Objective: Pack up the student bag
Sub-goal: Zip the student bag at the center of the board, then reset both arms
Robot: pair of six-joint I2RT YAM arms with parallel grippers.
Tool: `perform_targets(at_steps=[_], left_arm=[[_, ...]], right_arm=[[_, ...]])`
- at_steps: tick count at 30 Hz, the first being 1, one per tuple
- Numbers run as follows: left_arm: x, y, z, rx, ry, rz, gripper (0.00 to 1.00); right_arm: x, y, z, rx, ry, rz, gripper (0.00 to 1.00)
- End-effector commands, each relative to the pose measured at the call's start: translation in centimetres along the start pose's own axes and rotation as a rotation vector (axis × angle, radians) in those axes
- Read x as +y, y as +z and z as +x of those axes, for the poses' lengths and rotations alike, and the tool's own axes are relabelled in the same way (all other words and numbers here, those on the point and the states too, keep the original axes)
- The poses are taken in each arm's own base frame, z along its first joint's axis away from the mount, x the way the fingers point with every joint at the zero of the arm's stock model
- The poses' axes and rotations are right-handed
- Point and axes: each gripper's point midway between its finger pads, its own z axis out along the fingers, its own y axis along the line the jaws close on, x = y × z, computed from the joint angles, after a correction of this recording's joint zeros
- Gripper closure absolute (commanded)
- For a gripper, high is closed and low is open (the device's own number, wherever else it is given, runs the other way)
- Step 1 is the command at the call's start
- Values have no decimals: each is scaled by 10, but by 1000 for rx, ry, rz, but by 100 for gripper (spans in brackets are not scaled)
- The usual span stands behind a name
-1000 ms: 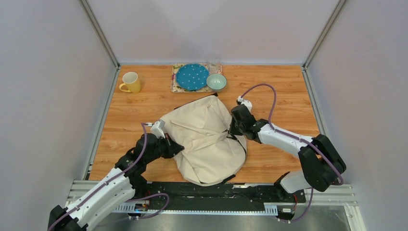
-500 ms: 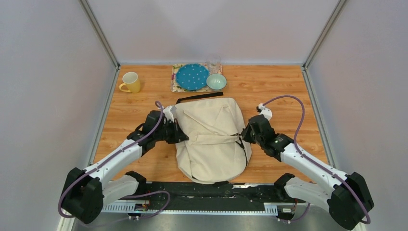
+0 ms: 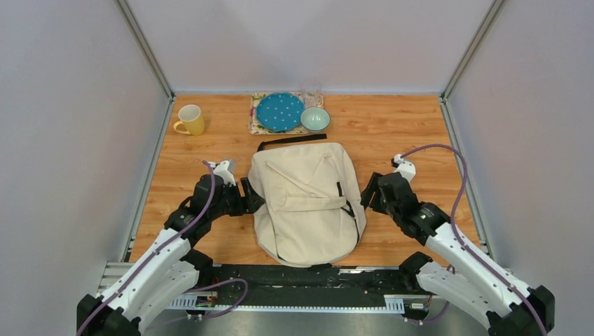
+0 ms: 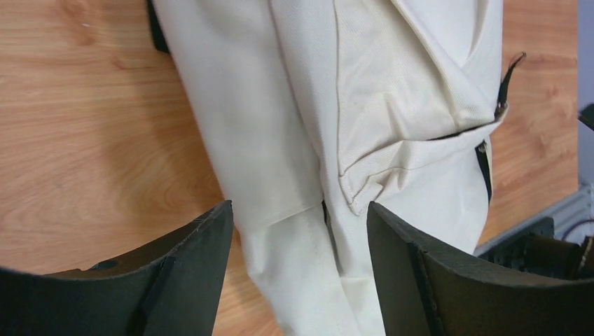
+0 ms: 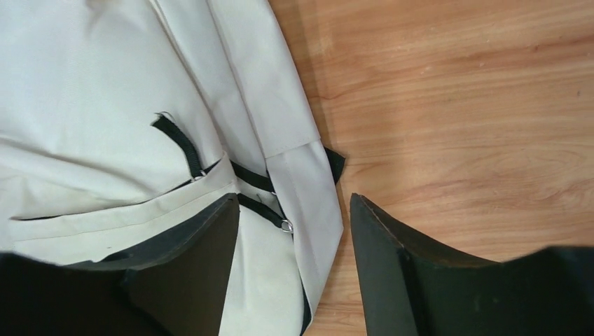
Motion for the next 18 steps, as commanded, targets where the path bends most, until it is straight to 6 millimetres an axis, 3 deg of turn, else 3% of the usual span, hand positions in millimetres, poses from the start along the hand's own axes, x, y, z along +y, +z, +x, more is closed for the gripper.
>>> perform_targets(at_steps=[1,3,5,6,7,12,18], left_arm=[[34,-24,-18,-128,-4,-205,23],[42,-37,-22,-162,2,-257,22],[51,-50,-32,-209,7,-327,22],[49,-58,-40,-245,12,-331,22],[55,-64,-45,-273,14,-371,22],[62,-85,-59,-324,42,-447,21],[61,-86,-61,-303,86,-457,20]], right_arm=[[6,-37,-43,-146,31,-59,37],[8,-50,-58,-199,27,-77,36],[8,-67,-76,-267,22,-95,29],[6,-72,-80,-286,17,-94,14],[4,-76,-86,-308,10,-92,11],[-1,-97,-98,-327,-23,-72,10],[0,-106,-105,-344,-22,-83,9]])
